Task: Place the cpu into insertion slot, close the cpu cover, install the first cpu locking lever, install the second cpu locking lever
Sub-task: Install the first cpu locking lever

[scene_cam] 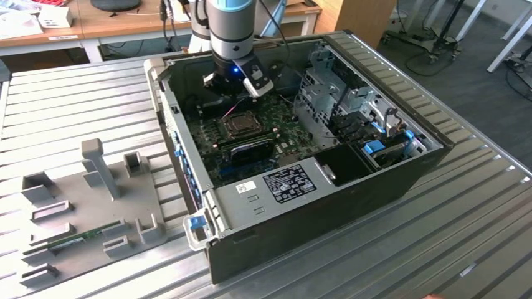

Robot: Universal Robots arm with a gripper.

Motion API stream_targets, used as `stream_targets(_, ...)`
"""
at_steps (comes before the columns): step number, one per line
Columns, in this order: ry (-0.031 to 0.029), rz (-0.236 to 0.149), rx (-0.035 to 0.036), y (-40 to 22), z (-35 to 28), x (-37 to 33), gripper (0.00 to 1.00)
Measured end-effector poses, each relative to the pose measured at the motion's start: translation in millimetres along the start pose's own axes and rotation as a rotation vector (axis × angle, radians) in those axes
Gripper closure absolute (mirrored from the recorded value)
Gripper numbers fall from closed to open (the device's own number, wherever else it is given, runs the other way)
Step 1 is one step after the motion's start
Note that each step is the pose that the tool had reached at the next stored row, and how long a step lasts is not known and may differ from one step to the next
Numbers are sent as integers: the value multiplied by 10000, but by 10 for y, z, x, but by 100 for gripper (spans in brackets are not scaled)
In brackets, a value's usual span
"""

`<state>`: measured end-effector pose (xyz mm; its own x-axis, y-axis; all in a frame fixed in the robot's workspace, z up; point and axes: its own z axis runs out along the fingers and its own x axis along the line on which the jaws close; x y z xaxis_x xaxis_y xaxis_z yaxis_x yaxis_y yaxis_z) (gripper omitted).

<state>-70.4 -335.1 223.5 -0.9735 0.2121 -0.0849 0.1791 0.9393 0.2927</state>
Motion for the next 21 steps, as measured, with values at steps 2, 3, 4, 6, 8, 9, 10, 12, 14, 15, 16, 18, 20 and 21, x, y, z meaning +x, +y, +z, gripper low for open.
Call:
stream_targets(2, 3, -1, 3, -1, 3, -2, 89)
stream_targets(3, 3, -2, 3, -1, 4, -4, 89)
stream_targets(4, 3, -2, 0, -1, 6, -7, 89)
stream_targets(6, 2, 0, -3, -1, 9, -9, 89)
stream_targets(8, 2, 1, -3, -1, 10, -9, 89)
stream_targets(9, 2, 0, -4, -1, 10, -9, 89)
stream_targets(10, 2, -1, -4, -1, 10, -10, 89)
stream_targets(12, 1, 0, -14, -3, 20, -9, 89)
stream_targets(14, 3, 0, -11, -8, 34, -8, 89)
stream_targets(15, 3, 1, -13, -11, 41, -7, 89)
stream_targets(16, 3, 1, -14, -12, 46, -7, 89)
stream_targets(18, 6, 1, -17, -13, 49, -8, 89)
stream_targets(20, 7, 1, -23, -13, 54, -14, 89)
stream_targets(21, 6, 2, -25, -12, 57, -20, 89)
